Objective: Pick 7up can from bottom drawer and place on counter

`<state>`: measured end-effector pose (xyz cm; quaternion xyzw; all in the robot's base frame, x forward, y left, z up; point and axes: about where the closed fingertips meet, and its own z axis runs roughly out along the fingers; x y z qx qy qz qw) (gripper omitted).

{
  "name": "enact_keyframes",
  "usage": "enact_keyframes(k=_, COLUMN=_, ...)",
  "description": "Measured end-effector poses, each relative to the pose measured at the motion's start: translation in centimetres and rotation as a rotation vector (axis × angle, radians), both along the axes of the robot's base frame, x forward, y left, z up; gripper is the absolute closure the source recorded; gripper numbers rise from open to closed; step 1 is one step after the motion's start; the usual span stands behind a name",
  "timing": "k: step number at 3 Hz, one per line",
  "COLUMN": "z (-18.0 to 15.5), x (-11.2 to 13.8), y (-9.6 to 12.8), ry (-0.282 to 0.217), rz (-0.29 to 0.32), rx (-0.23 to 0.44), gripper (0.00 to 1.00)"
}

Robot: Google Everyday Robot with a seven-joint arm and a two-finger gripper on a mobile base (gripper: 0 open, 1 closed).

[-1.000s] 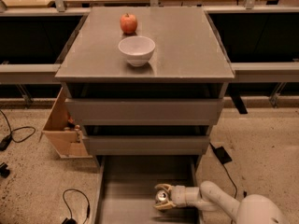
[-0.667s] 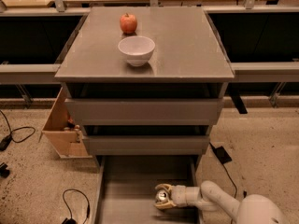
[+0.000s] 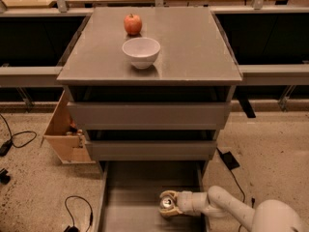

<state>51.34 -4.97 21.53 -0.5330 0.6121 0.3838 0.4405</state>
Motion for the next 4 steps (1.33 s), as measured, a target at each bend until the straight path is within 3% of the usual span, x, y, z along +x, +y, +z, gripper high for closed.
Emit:
enact_keyframes(k=1, z=7.6, x=-1.4, y=-2.1, ry=0.013, rz=0.012, rx=-0.006, gripper=1.0)
enact_keyframes(k=3, z=24.7, x=-7.4, y=-4.2, ry=0.168, rz=0.066, rx=0.026, gripper=1.0)
enact_keyframes(k=4, z=34.7, x=-6.1, y=-6.1, ry=0.161, rz=0.059, rx=0.005, gripper=1.0)
